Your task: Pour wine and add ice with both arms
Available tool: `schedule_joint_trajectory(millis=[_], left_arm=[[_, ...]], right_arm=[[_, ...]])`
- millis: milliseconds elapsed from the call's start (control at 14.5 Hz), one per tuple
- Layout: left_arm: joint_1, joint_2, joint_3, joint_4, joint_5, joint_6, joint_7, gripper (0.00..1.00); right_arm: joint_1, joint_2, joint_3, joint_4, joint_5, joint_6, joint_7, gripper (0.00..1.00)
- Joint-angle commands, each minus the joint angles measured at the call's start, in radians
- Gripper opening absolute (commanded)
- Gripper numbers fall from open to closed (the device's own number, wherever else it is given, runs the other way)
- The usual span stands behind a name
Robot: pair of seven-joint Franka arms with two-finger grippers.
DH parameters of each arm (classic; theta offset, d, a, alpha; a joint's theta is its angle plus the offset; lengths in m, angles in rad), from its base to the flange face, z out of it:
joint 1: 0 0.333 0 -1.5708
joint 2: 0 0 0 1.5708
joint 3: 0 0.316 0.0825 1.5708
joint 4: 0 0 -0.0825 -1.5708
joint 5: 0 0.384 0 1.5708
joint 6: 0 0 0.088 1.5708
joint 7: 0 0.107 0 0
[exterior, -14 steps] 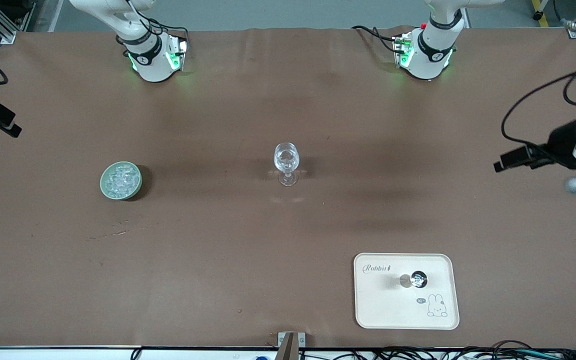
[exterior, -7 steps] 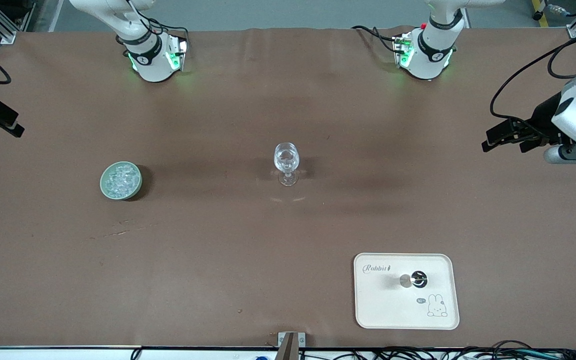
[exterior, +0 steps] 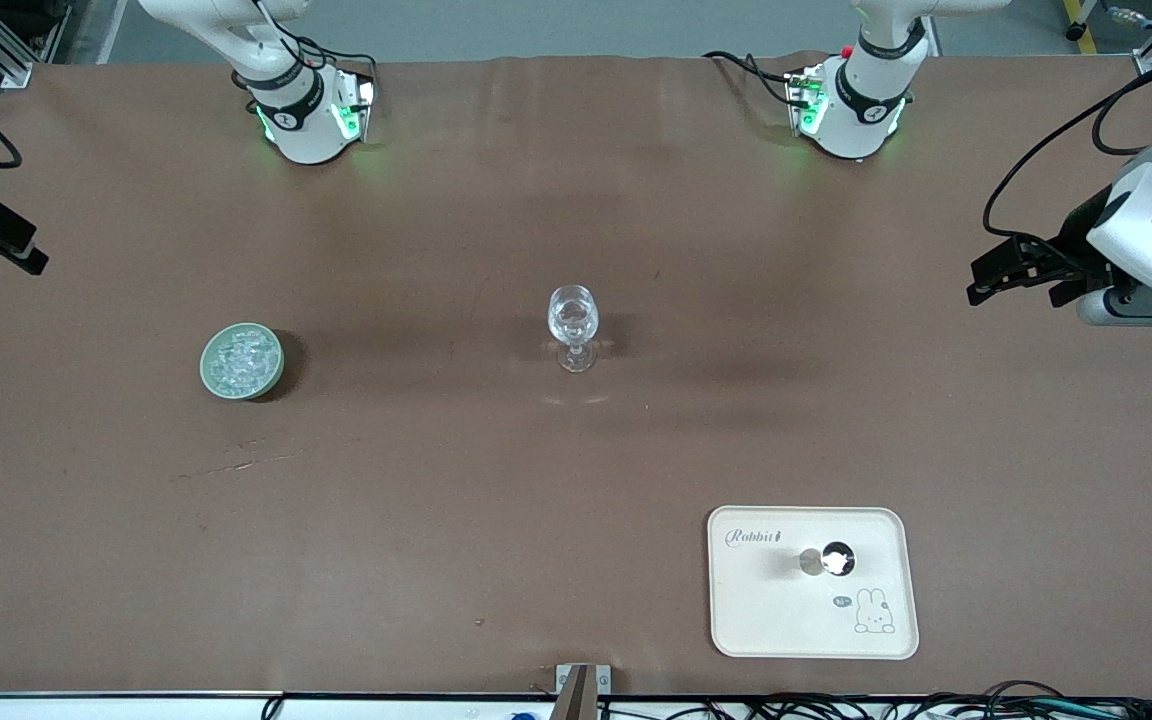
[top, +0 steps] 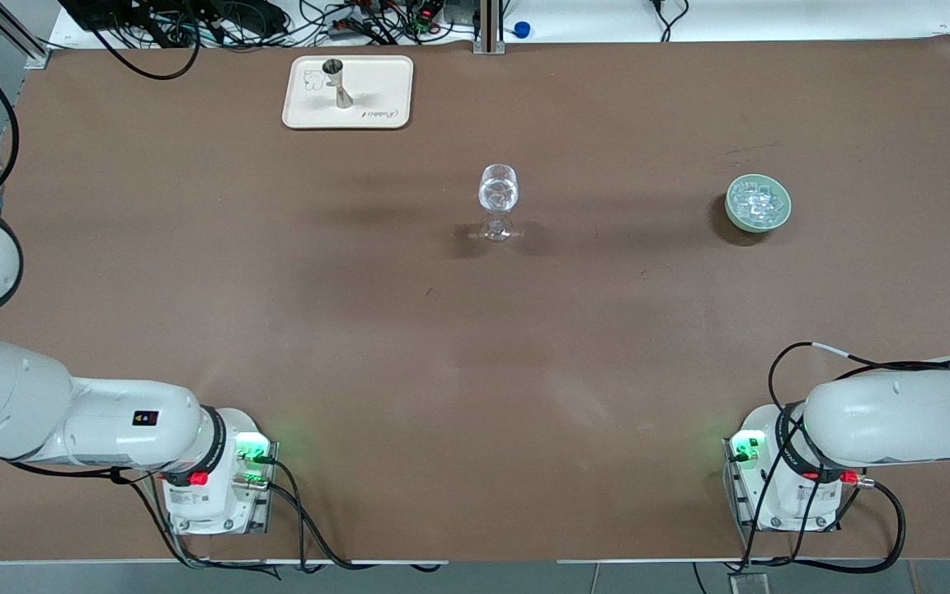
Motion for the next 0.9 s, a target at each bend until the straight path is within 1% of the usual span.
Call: schedule_joint_trajectory(millis=[0, 345, 621, 828], left_arm=[[-0.004, 0.012, -0.006, 0.020, 0.017, -0.012, -0.036, 1.00], [0.003, 0.010, -0.020, 0.017, 0.027, 0.000, -0.036, 0.99], [0.019, 0.010, -0.066, 0.015, 0.047, 0.020, -0.038, 0.99], [0.022, 0.006, -0.067, 0.014, 0.047, 0.020, -0.029, 0.99]], right_arm=[[0.003, -0.023, -0.003, -0.028, 0.015, 0.011, 0.003, 1.00], [0.001, -0.021, -0.003, -0.028, 0.015, 0.014, 0.003, 1.00], [0.003, -0.021, -0.003, -0.028, 0.015, 0.026, 0.003, 1.00], [0.006, -0.020, -0.003, -0.028, 0.015, 0.035, 0.003, 1.00]])
